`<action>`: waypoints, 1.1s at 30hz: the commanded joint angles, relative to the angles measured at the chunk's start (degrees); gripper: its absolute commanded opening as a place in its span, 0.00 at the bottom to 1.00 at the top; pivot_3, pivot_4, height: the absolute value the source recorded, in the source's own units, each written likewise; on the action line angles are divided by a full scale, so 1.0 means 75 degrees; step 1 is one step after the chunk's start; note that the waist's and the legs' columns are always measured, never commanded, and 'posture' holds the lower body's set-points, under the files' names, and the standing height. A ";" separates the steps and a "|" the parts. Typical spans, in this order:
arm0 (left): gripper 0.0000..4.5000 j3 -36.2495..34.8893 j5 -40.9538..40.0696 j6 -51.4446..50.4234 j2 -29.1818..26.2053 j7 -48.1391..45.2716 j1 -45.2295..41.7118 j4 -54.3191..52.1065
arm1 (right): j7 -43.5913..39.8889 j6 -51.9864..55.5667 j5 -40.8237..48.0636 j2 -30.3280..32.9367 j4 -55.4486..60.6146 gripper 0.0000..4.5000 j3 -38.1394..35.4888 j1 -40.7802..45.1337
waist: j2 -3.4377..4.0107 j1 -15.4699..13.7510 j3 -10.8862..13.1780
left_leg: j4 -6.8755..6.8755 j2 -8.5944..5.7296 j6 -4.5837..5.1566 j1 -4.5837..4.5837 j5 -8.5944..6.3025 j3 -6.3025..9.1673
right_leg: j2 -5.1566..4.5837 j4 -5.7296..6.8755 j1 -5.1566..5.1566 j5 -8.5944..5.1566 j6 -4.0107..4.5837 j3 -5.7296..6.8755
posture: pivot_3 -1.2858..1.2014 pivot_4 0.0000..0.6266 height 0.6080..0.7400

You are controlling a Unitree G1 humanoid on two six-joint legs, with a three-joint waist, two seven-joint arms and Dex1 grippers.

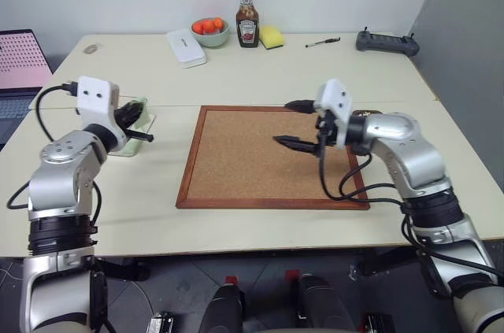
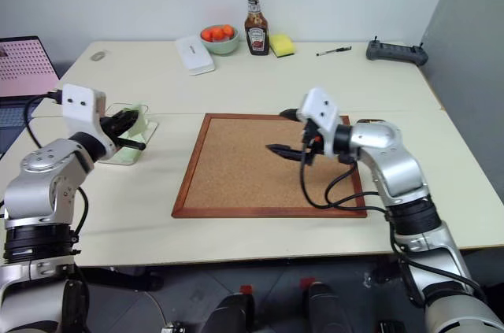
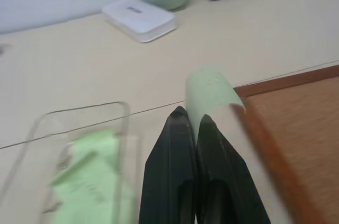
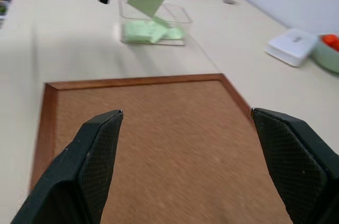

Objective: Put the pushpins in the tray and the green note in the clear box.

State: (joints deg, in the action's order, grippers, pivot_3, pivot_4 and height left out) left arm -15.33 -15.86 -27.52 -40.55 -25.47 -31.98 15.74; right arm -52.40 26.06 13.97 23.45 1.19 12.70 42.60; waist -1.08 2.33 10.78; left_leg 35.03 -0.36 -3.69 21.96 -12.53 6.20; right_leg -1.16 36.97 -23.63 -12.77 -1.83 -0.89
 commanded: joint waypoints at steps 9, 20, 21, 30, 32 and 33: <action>0.00 -0.0059 0.0913 0.1709 -0.0380 0.0465 -0.1370 0.2935 | 0.0468 0.0409 -0.0096 -0.0432 0.0592 0.91 0.0224 0.0147 | -0.0006 -0.0075 -0.0002 | 0.0003 -0.0003 -0.0002 0.0066 0.0001 -0.0001 | -0.0006 0.0008 -0.0062 0.0004 -0.0001 0.0001 | 0.52 0.24 1.00; 0.37 -0.0020 0.1077 0.1966 -0.0424 0.0435 -0.1716 0.3632 | 0.0547 0.0655 -0.0046 -0.0516 0.0724 0.92 0.0194 0.0105 | -0.0006 -0.0056 -0.0002 | 0.0004 0.0000 -0.0002 0.0073 0.0002 -0.0001 | -0.0003 0.0016 -0.0070 0.0004 0.0000 0.0003 | 0.52 0.24 1.00; 0.42 -0.0034 0.1089 0.1982 -0.0440 0.0449 -0.1709 0.3639 | 0.0551 0.0662 -0.0044 -0.0514 0.0716 0.92 0.0186 0.0100 | -0.0006 -0.0056 -0.0002 | 0.0004 0.0000 -0.0002 0.0073 0.0002 -0.0001 | -0.0003 0.0016 -0.0070 0.0004 0.0000 0.0003 | 0.52 0.24 1.00; 0.67 0.0109 0.0630 0.2185 0.0090 -0.0184 -0.1400 0.1924 | 0.0779 0.0542 -0.0026 -0.0440 0.0810 0.92 -0.0149 -0.0119 | -0.0006 -0.0087 -0.0003 | 0.0006 -0.0002 -0.0003 0.0077 0.0002 0.0000 | -0.0005 0.0016 -0.0069 0.0005 0.0001 0.0003 | 0.52 0.24 1.00; 0.67 0.0400 0.0698 0.2053 0.0196 -0.0422 -0.1031 0.1066 | 0.1020 0.0406 -0.0079 -0.0340 0.0919 0.92 -0.0400 -0.0424 | -0.0008 -0.0092 -0.0004 | 0.0010 -0.0004 -0.0003 0.0083 0.0002 0.0004 | -0.0007 0.0013 -0.0069 0.0006 0.0000 0.0005 | 0.52 0.24 1.00; 0.67 0.0478 0.0663 0.1970 0.0239 -0.0532 -0.0832 0.0646 | 0.1155 0.0382 -0.0084 -0.0319 0.0994 0.92 -0.0535 -0.0586 | -0.0008 -0.0088 -0.0004 | 0.0011 -0.0008 -0.0003 0.0083 0.0002 0.0003 | -0.0012 0.0013 -0.0066 0.0007 0.0000 0.0002 | 0.52 0.24 1.00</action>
State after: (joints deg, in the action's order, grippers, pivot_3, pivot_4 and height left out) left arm -13.28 -10.38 -12.11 -38.93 -27.41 -40.54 28.08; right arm -45.96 30.54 12.89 20.09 5.68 12.44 39.92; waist -1.14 1.67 10.75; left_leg 35.11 -0.44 -3.71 22.58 -12.52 6.18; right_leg -1.27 37.05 -24.14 -12.71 -1.83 -0.92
